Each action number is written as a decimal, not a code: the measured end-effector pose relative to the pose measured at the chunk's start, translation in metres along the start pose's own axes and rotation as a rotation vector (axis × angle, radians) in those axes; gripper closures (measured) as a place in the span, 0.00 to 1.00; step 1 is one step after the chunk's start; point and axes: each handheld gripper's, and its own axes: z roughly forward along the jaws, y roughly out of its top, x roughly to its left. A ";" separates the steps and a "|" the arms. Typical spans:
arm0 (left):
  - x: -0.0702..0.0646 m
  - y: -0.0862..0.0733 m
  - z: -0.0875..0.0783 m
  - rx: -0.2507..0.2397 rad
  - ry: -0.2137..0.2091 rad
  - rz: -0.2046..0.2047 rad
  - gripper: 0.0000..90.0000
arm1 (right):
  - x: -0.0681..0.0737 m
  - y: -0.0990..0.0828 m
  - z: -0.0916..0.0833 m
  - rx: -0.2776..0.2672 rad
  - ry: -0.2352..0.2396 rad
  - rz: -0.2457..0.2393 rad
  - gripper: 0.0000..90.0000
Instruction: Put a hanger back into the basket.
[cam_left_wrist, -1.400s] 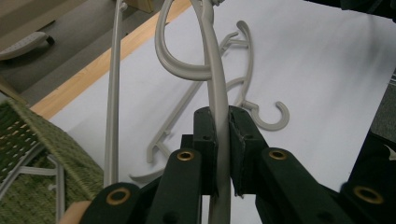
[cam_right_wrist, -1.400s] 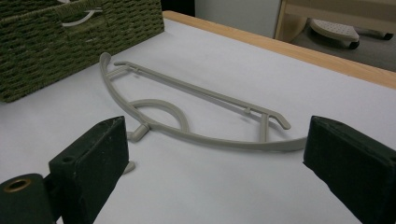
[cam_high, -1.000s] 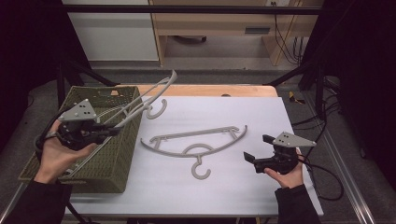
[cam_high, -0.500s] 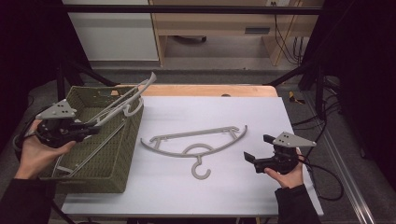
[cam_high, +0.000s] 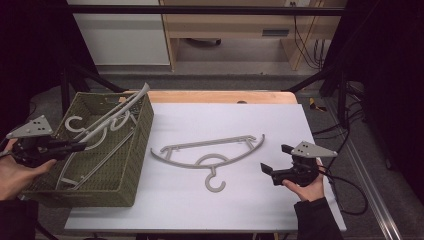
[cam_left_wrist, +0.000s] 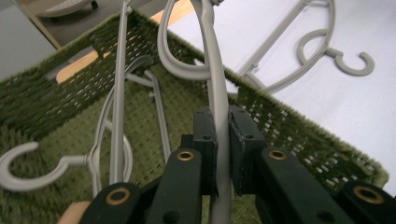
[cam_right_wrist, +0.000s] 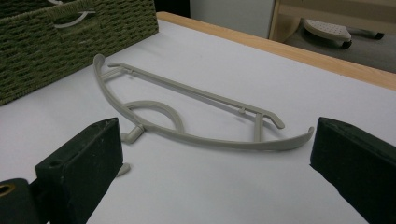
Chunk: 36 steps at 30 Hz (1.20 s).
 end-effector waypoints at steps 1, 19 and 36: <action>0.001 -0.003 0.000 0.003 0.004 -0.002 0.91 | 0.000 0.000 0.000 0.000 0.000 0.001 0.03; 0.010 -0.050 0.009 0.031 -0.027 -0.045 0.91 | -0.003 0.001 -0.007 -0.021 0.000 0.004 0.03; 0.001 -0.061 0.057 0.218 -0.007 -0.083 0.89 | -0.005 0.001 -0.008 -0.024 0.000 0.002 0.03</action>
